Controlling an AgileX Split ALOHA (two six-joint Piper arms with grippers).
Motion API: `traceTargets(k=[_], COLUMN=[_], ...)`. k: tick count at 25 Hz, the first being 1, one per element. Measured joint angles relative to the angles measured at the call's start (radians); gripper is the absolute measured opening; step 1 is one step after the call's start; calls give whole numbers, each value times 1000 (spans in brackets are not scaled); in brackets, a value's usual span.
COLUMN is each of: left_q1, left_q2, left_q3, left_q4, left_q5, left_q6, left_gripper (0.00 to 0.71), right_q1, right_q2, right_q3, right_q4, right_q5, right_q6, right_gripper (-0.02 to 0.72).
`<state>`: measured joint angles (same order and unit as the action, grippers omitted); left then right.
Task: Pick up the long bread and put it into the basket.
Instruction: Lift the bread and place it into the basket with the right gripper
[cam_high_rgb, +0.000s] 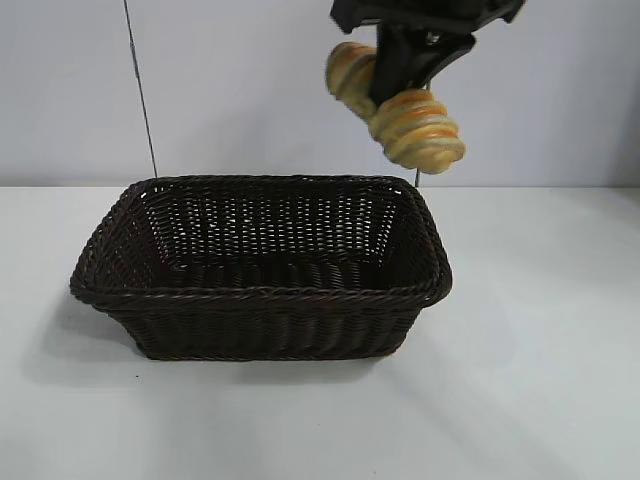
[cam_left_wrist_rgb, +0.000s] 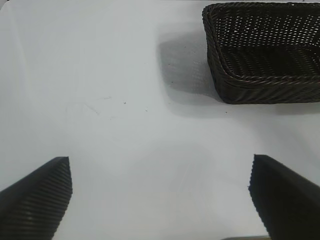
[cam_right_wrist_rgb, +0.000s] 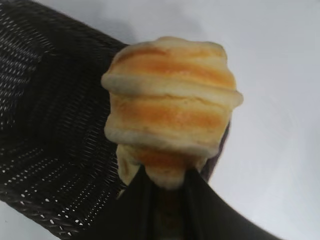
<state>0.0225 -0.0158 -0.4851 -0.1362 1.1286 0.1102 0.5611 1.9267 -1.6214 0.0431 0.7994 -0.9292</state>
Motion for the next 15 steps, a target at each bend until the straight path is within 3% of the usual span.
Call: traceTargets(k=[2,4,15], left_q1=[0,0,0], left_q2=[0,0,0], left_q3=[0,0,0], left_q4=[0,0,0], left_q5=[0,0,0], left_q6=[0,0,0], left_gripper=[695,695,695], right_q1=[1,1,1], right_q2=[46,86,202], right_q3=[0,0,0], right_q4=[16,32,87], right_q5=[-30,-53,-130], right_q6=[-74,-96,-97], right_gripper=[82,82,83])
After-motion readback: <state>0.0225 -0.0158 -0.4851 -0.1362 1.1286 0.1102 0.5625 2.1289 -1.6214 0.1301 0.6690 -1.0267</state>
